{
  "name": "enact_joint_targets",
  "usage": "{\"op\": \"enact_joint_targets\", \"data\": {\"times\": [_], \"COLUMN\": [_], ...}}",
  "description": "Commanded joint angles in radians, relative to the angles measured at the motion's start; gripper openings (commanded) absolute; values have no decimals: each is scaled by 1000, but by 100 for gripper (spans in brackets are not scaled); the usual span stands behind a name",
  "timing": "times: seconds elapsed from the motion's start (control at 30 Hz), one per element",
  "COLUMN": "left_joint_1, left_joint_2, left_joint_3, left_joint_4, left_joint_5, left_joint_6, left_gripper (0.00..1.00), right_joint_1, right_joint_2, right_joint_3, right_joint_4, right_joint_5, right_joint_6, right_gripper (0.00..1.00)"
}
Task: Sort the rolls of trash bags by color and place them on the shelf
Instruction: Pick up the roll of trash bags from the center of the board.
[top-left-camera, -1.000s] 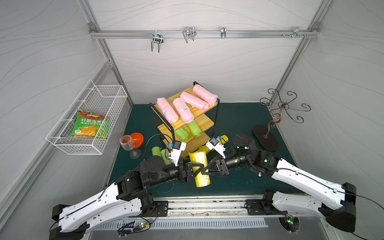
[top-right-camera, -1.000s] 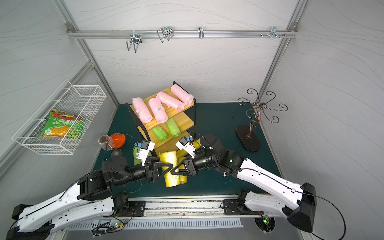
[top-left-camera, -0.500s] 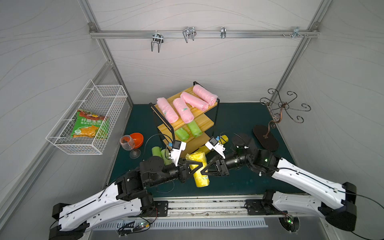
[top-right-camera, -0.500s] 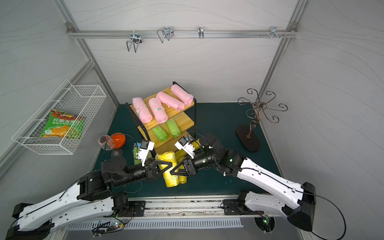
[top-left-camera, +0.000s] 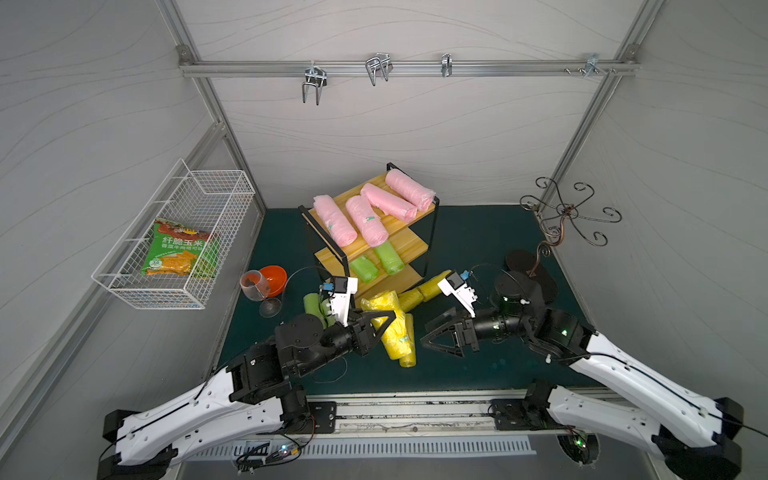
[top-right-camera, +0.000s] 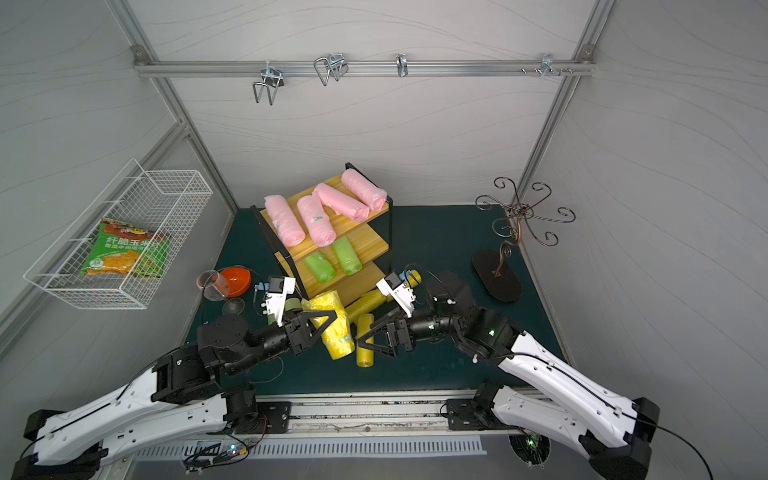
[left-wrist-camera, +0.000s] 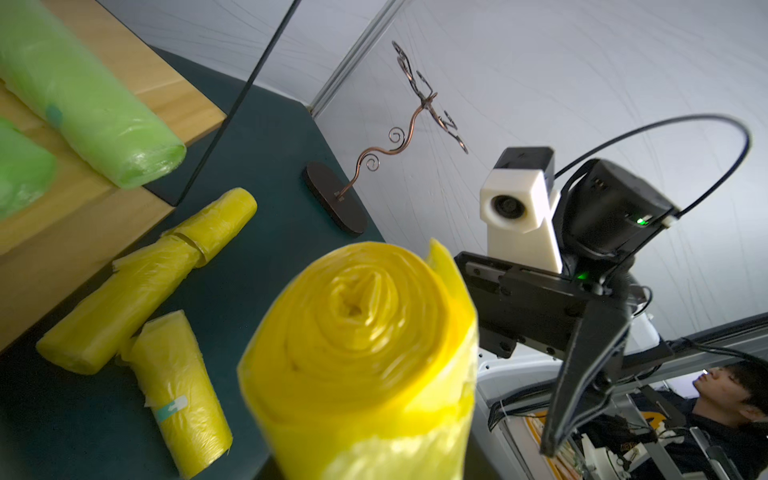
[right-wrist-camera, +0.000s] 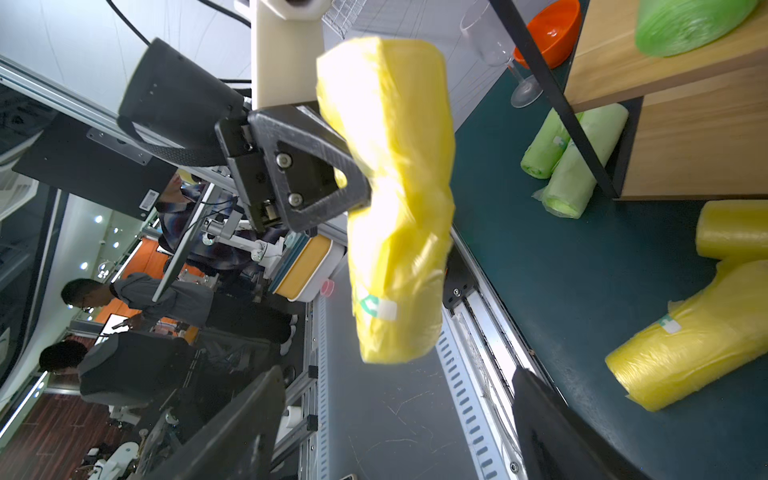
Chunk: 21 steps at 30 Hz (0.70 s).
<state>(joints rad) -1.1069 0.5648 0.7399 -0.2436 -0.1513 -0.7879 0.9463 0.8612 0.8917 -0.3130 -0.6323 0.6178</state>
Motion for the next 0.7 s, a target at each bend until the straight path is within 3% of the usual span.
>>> {"op": "enact_joint_targets", "data": {"times": [0.0, 0.2, 0.67], "left_joint_1": [4, 4, 4], "left_joint_2": [-35, -36, -29], "left_joint_3": [-15, -37, -47], "left_joint_4": [180, 215, 235], "left_joint_5": [-55, -56, -59], "left_joint_6": [-41, -82, -93], "left_gripper": [0, 0, 0], "right_joint_1": [-9, -6, 65], "right_joint_2": [8, 81, 151], "right_joint_3": [-45, -80, -65], "right_joint_4": [117, 305, 416], "right_joint_5": [-28, -71, -90], "right_joint_6": [70, 166, 186], "right_gripper": [90, 90, 85]}}
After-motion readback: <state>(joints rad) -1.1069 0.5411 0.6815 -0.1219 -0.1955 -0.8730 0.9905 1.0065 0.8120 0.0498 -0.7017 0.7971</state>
